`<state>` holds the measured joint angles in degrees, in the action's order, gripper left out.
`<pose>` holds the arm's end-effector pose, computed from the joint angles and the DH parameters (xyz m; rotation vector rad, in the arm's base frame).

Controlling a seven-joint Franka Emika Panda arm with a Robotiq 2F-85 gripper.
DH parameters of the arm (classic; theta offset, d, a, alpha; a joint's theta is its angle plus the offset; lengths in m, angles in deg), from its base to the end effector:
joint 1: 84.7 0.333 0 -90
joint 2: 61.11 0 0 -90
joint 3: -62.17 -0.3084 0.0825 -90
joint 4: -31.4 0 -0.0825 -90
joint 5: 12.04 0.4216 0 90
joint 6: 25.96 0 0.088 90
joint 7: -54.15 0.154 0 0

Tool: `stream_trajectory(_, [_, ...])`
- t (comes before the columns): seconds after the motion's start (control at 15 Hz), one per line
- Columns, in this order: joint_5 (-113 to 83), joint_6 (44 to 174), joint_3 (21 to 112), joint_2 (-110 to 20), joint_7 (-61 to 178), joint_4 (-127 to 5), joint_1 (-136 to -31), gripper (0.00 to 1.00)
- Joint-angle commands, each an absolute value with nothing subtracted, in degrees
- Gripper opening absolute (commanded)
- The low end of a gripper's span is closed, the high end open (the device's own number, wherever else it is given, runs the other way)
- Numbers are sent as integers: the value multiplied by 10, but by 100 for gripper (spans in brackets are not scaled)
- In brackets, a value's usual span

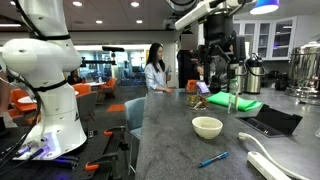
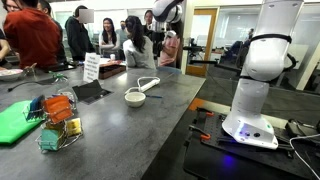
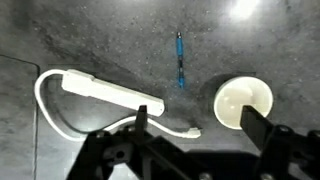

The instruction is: Put the pen in the bowl

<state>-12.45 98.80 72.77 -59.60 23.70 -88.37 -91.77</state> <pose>0.5629 -0.1798 0.3426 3.0857 0.3520 0.0799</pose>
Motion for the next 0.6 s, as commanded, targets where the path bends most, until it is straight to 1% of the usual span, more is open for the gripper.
stream_trajectory(0.0, [-124, 1015, 708, -560, 234, -882, -920, 100])
stream_trajectory(0.53, [-125, 1100, 686, -445, 250, -888, -938, 100])
